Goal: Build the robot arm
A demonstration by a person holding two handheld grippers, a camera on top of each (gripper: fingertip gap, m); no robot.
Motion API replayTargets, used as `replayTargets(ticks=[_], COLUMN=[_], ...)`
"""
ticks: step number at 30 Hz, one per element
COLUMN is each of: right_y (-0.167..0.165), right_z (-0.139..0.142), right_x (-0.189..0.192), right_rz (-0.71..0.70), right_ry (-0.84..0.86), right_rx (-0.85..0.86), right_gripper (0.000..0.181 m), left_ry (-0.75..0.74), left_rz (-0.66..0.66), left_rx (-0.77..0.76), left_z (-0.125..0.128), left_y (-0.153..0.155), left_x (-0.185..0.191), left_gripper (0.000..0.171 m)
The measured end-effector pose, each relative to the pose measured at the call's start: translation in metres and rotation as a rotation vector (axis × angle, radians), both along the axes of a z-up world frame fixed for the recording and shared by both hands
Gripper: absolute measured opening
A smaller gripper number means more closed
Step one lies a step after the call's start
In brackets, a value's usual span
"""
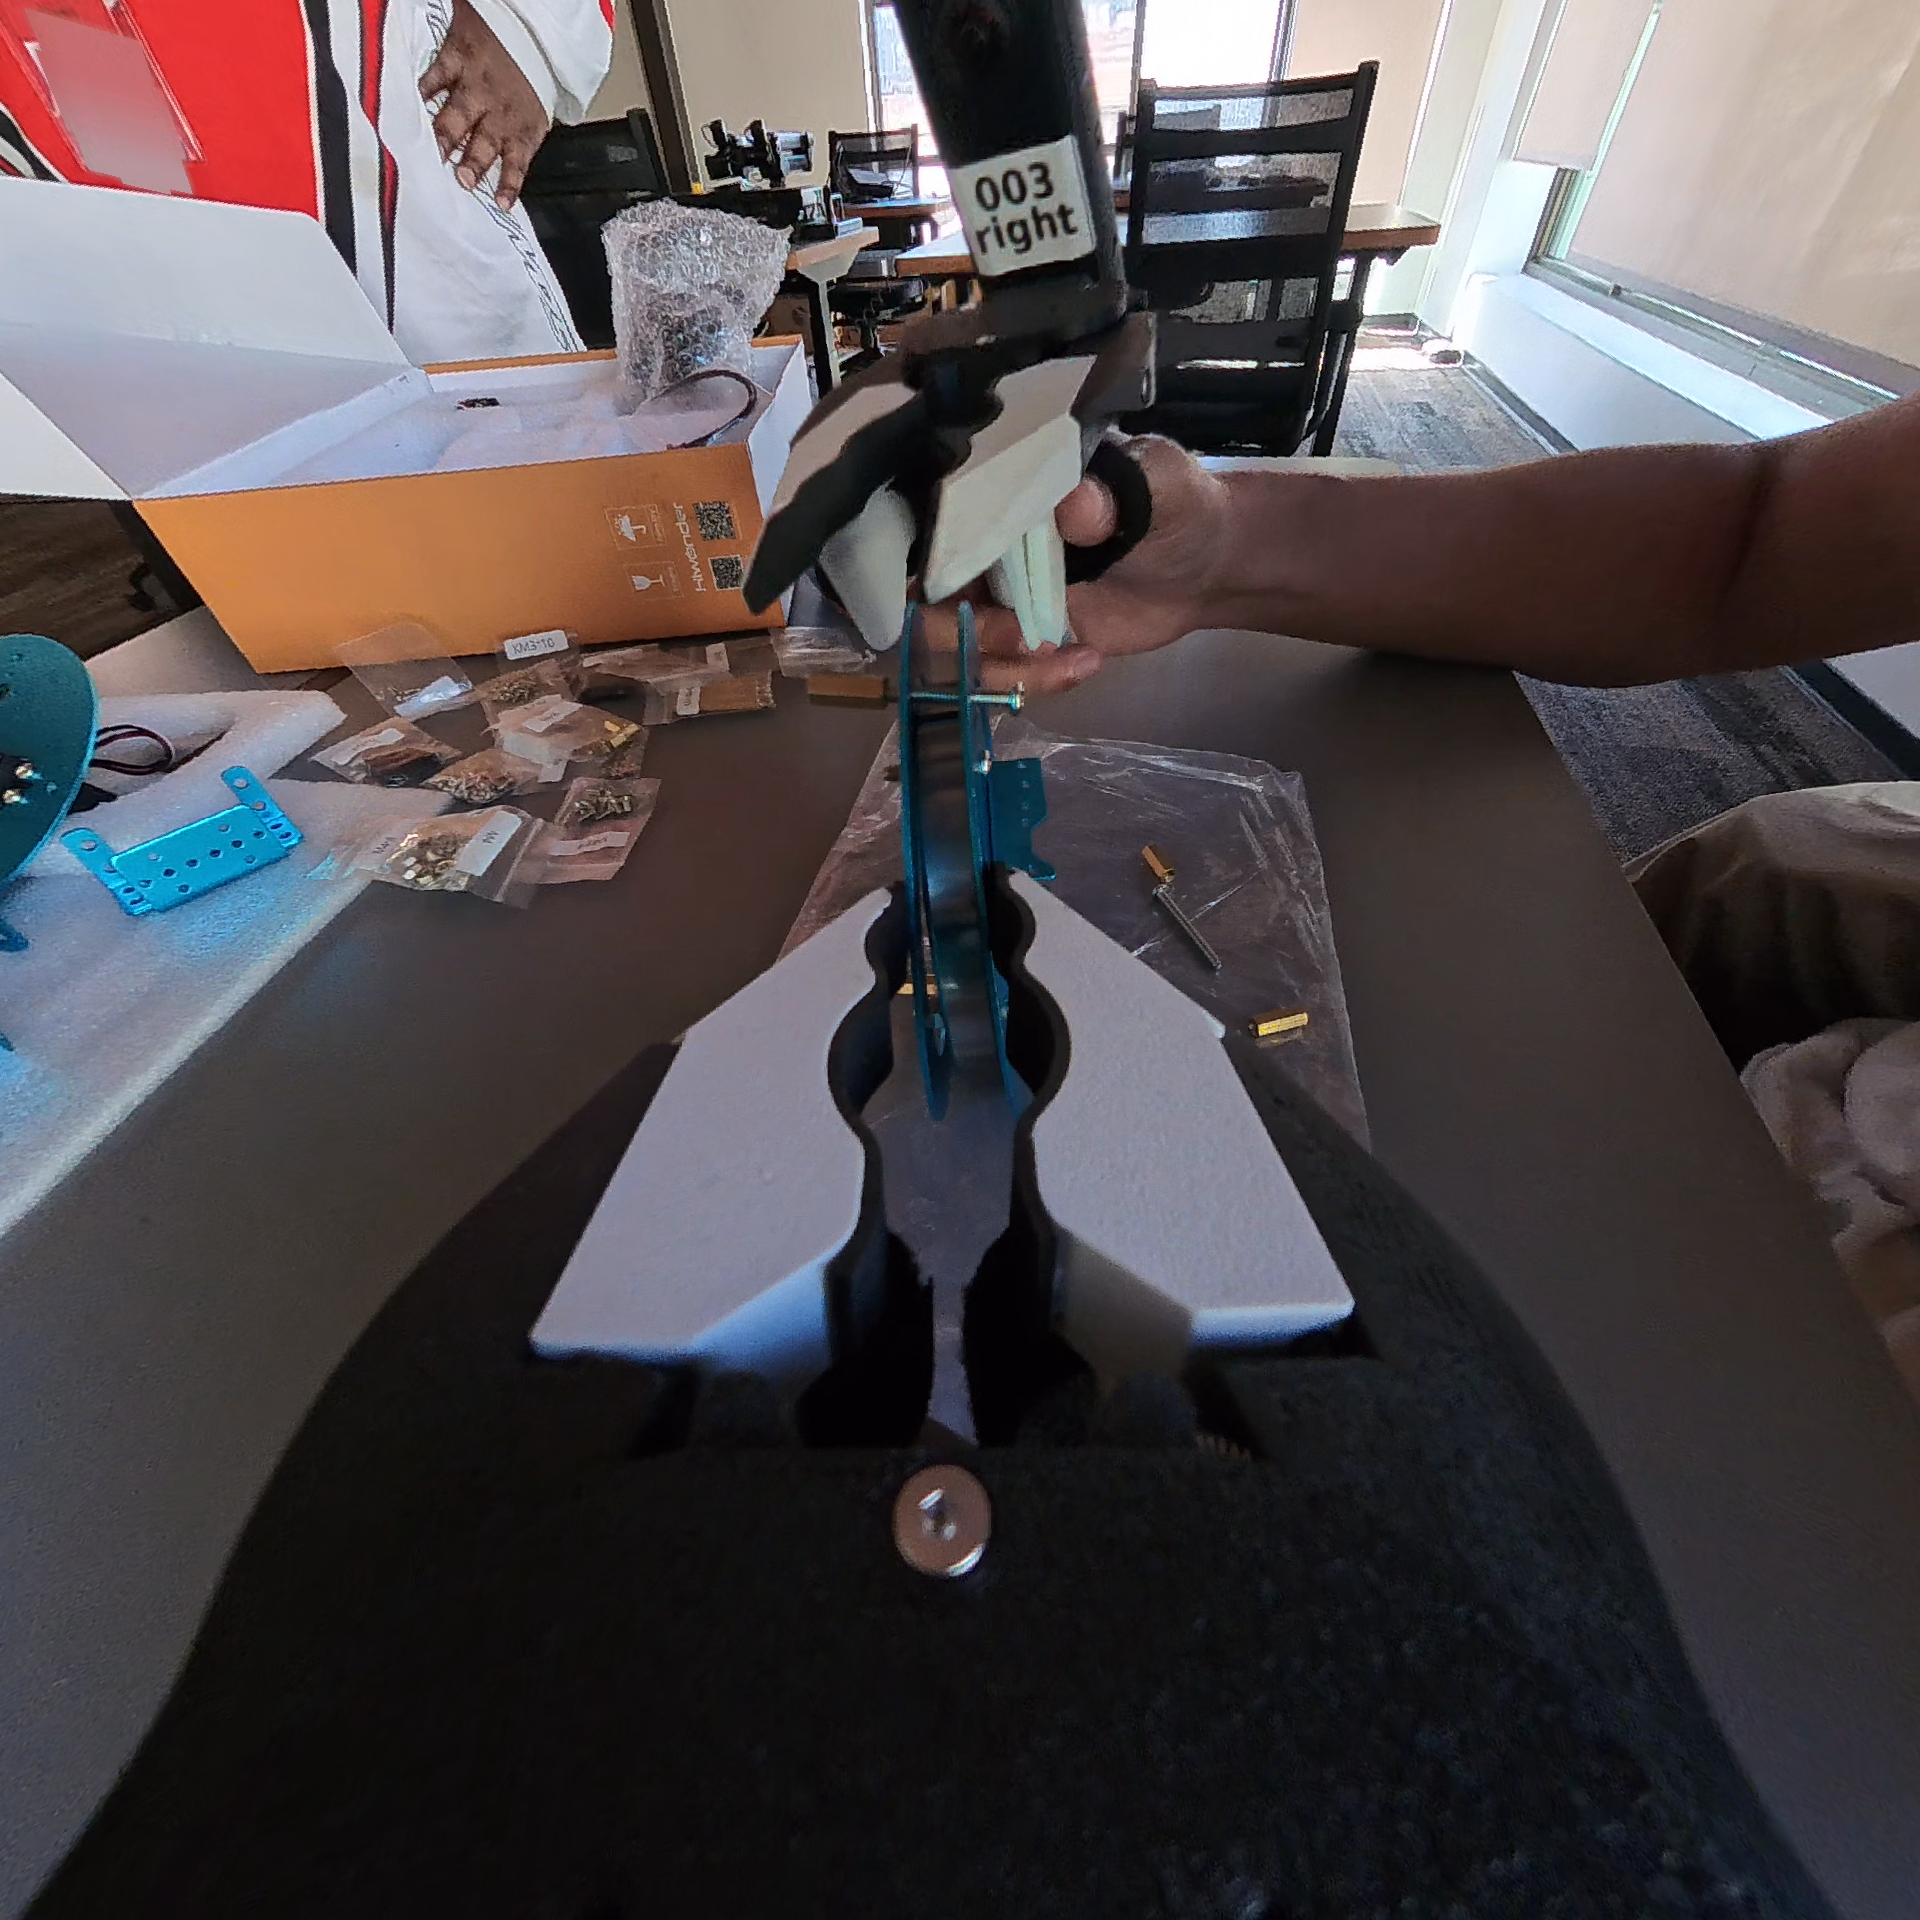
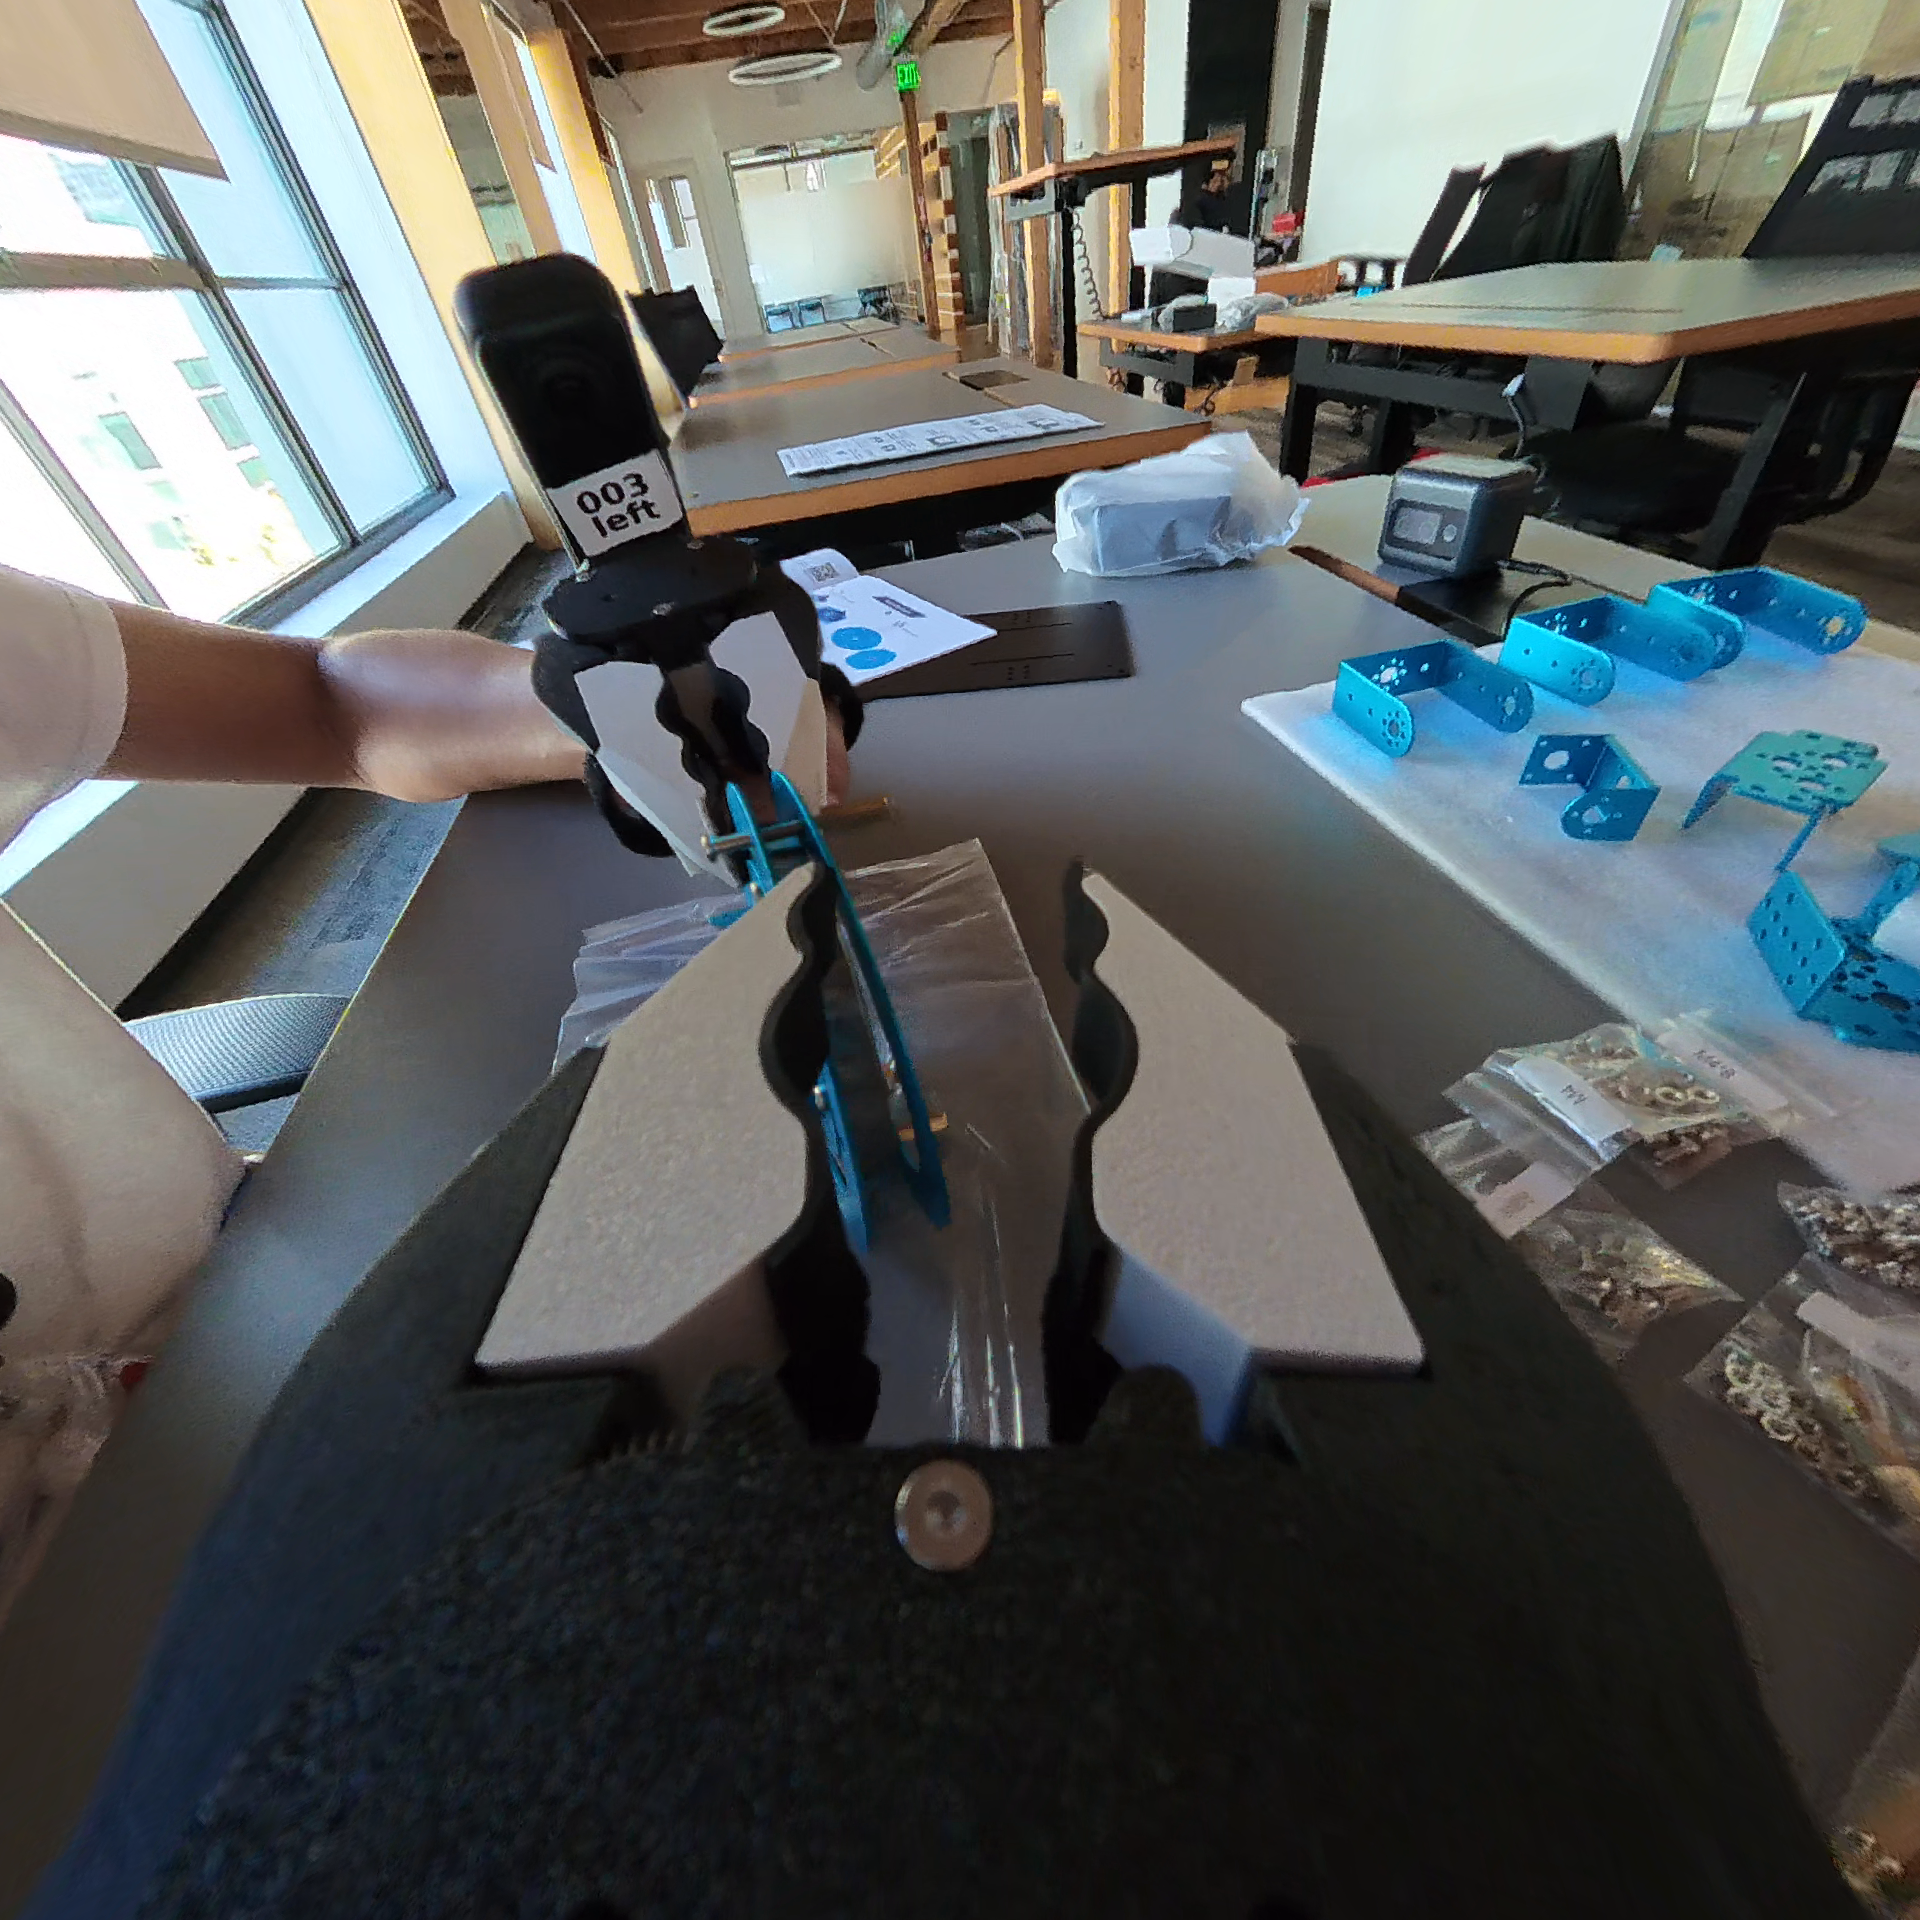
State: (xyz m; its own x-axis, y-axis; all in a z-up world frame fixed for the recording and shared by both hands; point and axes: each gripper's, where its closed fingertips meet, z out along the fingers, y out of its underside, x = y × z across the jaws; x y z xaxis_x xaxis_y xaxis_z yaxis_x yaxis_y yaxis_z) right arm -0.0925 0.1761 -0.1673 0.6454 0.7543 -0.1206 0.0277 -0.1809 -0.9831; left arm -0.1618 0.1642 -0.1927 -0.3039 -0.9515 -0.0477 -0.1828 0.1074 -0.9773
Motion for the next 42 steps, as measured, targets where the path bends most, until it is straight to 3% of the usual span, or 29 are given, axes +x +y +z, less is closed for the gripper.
replayTargets(ticks=[4,6,8,9,11,13,15,16,17,20,22,25,30,32,35,40,42], right_y=[-0.01,-0.028,-0.054,-0.063,-0.075,-0.083,-0.089,-0.08,-0.065,-0.069,-0.076,-0.054,-0.025,-0.019,-0.021,-0.023,-0.023], right_z=[-0.001,0.006,0.013,0.01,-0.007,-0.001,0.041,0.054,0.049,-0.016,-0.011,0.023,-0.021,-0.034,-0.033,-0.032,-0.029], right_x=[0.003,0.006,-0.003,-0.006,-0.013,-0.028,-0.036,-0.032,-0.026,-0.029,-0.03,-0.017,-0.009,-0.013,-0.016,-0.014,-0.015], right_rz=[0.038,0.076,0.15,0.173,0.22,0.309,0.419,0.398,0.321,0.285,0.294,0.191,0.165,0.174,0.194,0.192,0.188], right_ry=[-0.115,-0.201,-0.168,-0.174,-0.211,-0.115,0.161,0.271,0.276,-0.182,-0.306,-0.285,-0.276,-0.242,-0.217,-0.215,-0.218], right_rx=[-0.027,-0.055,-0.074,-0.079,-0.113,-0.134,-0.089,-0.093,-0.141,-0.288,-0.245,-0.073,-0.163,-0.175,-0.167,-0.162,-0.152], right_gripper=[0.041,0.03,0.025,0.016,0.015,0.029,0.021,0.021,0.02,0.032,0.036,0.027,0.046,0.04,0.016,0.012,0.012], left_ry=[0.005,0.006,0.01,0.013,0.018,0.019,0.02,0.022,0.023,0.024,0.025,0.036,0.066,0.084,0.101,0.095,0.131], left_rz=[-0.003,-0.005,-0.006,-0.007,-0.01,-0.013,-0.016,-0.015,-0.015,-0.02,-0.033,-0.059,-0.106,-0.124,-0.12,-0.074,-0.067], left_rx=[-0.009,-0.025,-0.045,-0.054,-0.068,-0.08,-0.084,-0.081,-0.078,-0.067,-0.05,-0.03,-0.034,-0.042,-0.057,-0.064,-0.038], left_z=[0.0,0.0,0.0,0.0,-0.001,-0.001,-0.001,-0.001,-0.001,0.0,0.0,0.001,0.005,0.005,0.006,0.003,-0.01], left_y=[0.001,0.002,0.004,0.005,0.006,0.006,0.006,0.006,0.006,0.005,0.003,0.002,0.001,0.002,0.004,0.008,0.008], left_x=[0.0,0.0,0.0,0.0,-0.001,-0.001,-0.001,-0.001,-0.001,-0.001,-0.001,0.001,0.011,0.014,0.018,0.02,0.017], left_gripper=[0.015,0.014,0.014,0.014,0.014,0.014,0.014,0.014,0.014,0.014,0.014,0.014,0.014,0.014,0.015,0.019,0.022])
